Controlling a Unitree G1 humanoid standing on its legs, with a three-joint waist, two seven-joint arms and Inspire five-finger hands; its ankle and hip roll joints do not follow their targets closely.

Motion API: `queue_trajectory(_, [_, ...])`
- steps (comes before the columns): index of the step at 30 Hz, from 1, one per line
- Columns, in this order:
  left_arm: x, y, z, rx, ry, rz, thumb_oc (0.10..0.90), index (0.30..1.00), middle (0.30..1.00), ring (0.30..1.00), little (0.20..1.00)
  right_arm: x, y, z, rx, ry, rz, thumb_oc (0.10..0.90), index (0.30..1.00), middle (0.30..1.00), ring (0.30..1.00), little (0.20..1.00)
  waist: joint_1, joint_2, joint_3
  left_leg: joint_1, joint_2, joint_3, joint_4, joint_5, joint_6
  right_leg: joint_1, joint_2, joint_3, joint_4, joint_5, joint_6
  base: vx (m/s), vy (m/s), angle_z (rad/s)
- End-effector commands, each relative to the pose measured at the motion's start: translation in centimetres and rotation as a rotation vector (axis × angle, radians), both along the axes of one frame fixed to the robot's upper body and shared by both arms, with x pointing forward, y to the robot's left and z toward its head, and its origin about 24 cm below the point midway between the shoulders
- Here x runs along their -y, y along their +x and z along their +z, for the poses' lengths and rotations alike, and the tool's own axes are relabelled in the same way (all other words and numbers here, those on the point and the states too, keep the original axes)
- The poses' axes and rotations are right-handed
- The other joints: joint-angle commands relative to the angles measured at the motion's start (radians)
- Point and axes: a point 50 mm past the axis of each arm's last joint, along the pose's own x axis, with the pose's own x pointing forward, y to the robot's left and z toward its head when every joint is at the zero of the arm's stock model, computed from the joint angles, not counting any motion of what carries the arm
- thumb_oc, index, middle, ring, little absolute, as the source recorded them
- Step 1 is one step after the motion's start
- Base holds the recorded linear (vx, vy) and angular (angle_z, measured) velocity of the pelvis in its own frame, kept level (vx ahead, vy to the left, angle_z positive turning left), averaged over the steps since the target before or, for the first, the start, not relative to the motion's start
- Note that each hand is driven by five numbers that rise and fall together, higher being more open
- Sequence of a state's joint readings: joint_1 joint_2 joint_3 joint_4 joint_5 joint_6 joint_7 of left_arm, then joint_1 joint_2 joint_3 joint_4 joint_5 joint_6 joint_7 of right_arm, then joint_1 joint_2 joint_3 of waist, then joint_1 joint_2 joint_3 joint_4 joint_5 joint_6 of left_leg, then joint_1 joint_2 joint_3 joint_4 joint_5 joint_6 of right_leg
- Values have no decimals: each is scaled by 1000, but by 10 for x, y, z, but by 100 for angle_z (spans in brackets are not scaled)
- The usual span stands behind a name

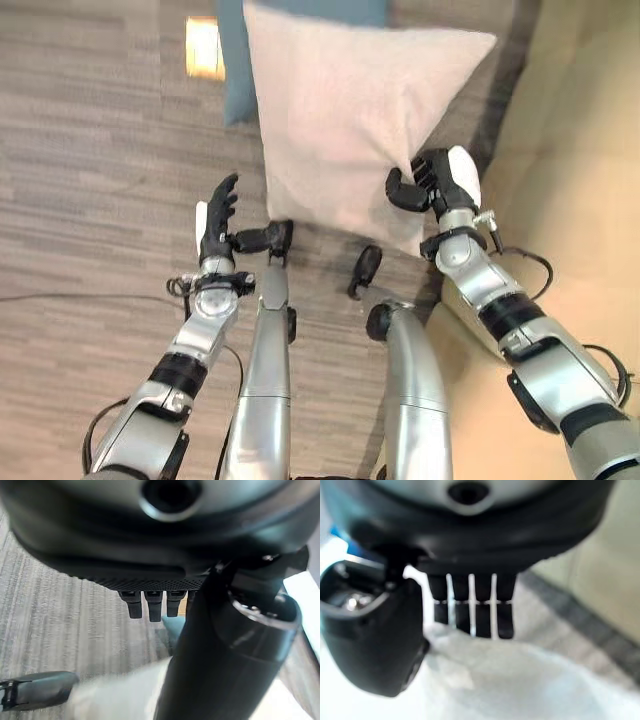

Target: Pick up all the scattered cushions and arrange them neatly on the sofa.

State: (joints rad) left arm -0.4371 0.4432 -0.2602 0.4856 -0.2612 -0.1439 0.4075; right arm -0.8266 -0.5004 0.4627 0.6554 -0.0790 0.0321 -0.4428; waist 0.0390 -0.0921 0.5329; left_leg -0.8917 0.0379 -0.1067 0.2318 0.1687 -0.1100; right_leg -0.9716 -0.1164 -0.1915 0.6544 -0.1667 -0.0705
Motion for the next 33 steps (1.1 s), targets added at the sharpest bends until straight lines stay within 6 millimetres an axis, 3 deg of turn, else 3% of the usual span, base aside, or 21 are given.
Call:
queue_trajectory(1, [-12,-17,-4,15,60,-8,800,900,900,900,900,13,-16,13,148,-30,10,400,300,300,300,300,-40,-62,-101,93,-1,96,61,-176,36,158,29,23,-311,122,139,-1,-23,-19])
queue_trajectory(5, [-13,-36,-25,-52,52,-33,800,900,900,900,900,19,-39,-6,140,-51,32,400,300,300,300,300,-64,-88,-158,274,12,122,2,-190,31,350,36,18,-409,132,147,36,2,-17])
queue_trajectory(10, [-12,-53,-40,-104,-5,-60,800,900,900,900,900,26,-59,-6,168,-92,57,400,300,300,300,300,-90,-103,-214,412,26,155,-23,-212,34,498,49,21,-470,137,153,67,7,-18])
queue_trajectory(12, [-16,-65,-46,-132,-56,-92,800,900,900,900,900,32,-69,1,186,-145,81,400,300,300,300,300,-111,-111,-264,489,34,177,-24,-232,41,582,59,34,-498,136,155,120,-2,-30])
queue_trajectory(18, [-27,-84,-54,-162,-119,-84,800,900,900,900,900,43,-84,30,260,-222,115,400,300,300,300,300,-141,-116,-356,622,57,230,-54,-255,45,694,81,76,-544,138,160,126,10,-31])
queue_trajectory(19, [-27,-88,-57,-167,-160,-73,800,900,900,900,900,44,-88,40,290,-230,130,400,300,300,300,300,-152,-116,-393,664,66,253,-60,-264,45,730,85,95,-558,137,162,128,20,-31])
queue_trajectory(28, [-23,-91,-65,-163,-308,-36,800,900,900,900,900,50,-95,74,373,-274,145,400,300,300,300,300,-195,-90,-514,824,70,325,-138,-284,45,834,94,138,-607,133,168,134,32,-21])
queue_trajectory(33, [-16,-93,-71,-167,-407,-15,800,900,900,900,900,38,-99,97,473,-250,199,400,300,300,300,300,-212,-76,-557,895,67,368,-175,-295,49,875,100,168,-630,138,177,85,35,-24])
